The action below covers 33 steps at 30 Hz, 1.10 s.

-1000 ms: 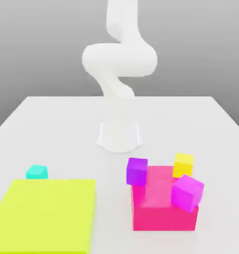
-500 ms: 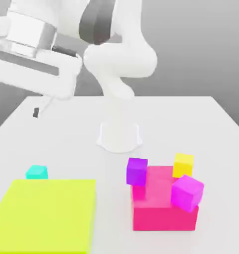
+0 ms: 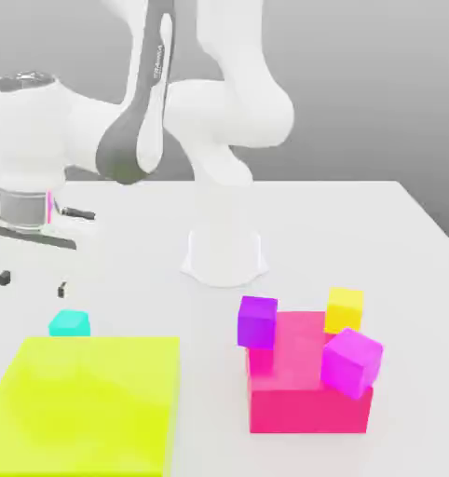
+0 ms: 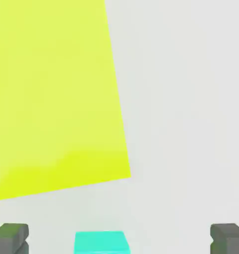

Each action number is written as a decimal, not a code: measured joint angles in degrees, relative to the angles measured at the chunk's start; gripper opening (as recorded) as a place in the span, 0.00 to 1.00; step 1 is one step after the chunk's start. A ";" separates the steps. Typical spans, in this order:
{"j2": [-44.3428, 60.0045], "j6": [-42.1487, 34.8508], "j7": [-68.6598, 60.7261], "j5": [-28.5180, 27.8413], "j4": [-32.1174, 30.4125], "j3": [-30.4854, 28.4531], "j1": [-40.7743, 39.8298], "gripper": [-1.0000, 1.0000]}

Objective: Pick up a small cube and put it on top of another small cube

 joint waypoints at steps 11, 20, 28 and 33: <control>10.47 8.67 -21.67 25.37 -1.81 4.05 -2.72 0.50; 20.20 16.13 -30.21 35.97 0.05 17.26 -13.59 0.00; 19.76 15.71 -29.81 35.58 0.01 17.09 -13.46 0.00; 14.62 11.78 -25.45 30.48 -0.84 11.34 -8.76 0.00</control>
